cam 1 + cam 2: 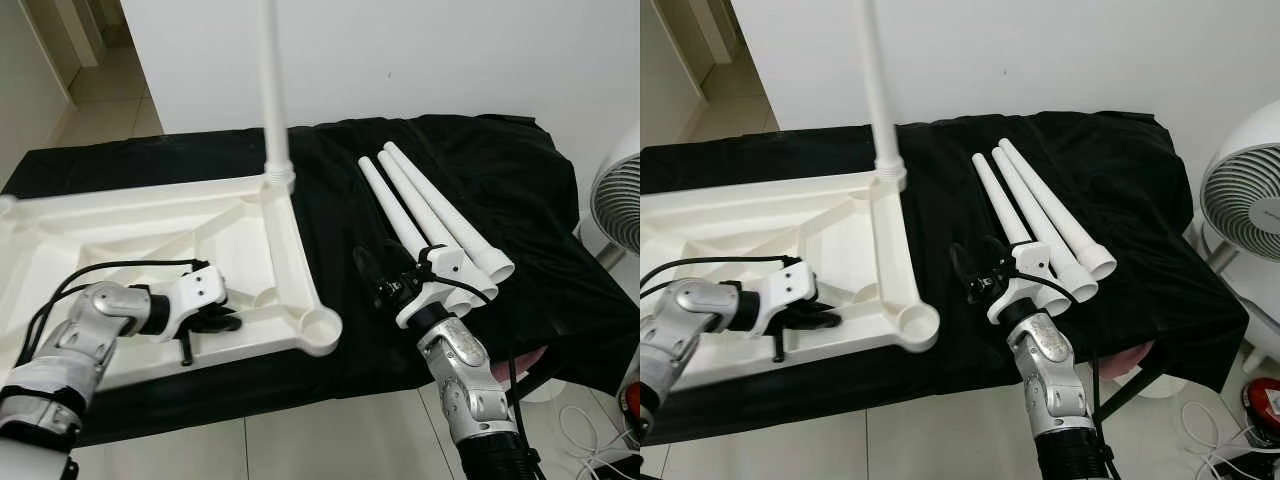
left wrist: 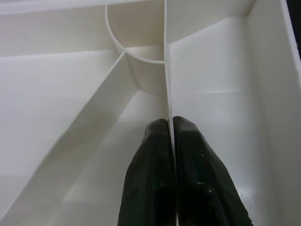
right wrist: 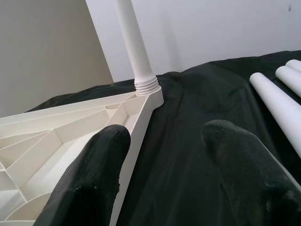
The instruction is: Building children table
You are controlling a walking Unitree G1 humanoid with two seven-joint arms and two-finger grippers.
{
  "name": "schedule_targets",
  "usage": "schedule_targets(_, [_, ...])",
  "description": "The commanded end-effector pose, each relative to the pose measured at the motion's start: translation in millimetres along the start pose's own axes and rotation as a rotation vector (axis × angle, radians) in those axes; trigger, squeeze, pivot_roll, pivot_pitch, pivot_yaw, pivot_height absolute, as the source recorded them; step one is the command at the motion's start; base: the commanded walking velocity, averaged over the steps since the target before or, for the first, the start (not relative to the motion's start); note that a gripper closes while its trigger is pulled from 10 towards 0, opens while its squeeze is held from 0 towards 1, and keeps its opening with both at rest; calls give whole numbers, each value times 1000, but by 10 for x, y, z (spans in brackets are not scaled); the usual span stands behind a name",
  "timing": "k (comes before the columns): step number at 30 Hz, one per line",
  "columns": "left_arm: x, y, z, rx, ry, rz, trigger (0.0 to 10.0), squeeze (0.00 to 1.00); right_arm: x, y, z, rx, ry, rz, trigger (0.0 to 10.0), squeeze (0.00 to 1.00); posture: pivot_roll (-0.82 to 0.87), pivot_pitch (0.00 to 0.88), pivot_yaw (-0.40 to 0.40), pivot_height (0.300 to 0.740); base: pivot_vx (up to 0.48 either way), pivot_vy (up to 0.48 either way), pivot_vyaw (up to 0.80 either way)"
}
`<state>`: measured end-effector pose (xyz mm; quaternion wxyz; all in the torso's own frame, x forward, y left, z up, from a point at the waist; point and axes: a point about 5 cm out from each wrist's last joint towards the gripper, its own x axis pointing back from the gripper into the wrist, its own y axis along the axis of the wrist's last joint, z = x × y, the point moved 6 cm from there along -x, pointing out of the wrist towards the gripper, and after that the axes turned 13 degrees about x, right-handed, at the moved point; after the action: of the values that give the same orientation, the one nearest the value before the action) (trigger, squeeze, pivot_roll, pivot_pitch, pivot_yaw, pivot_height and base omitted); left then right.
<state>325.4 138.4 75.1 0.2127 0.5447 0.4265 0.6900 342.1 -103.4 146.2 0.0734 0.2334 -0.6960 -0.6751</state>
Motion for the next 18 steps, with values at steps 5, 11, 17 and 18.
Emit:
schedule_targets(5, [-316,152,-173,36,24,-121,10000,0,-23,5,15,3,6,-6,10000,0,-71,0,20,740,0,0,0])
schedule_targets(11, [-506,396,-376,-5,-40,-196,10000,0,-20,2,18,4,7,-5,10000,0,-71,0,23,740,0,0,0])
schedule_targets(17, [-566,659,-411,-12,-31,-288,10000,1000,-25,0,26,1,2,-8,10000,0,-72,0,28,740,0,0,0])
schedule_targets(18, [-566,659,-411,-12,-31,-288,10000,1000,-25,0,26,1,2,-8,10000,0,-72,0,28,740,0,0,0])
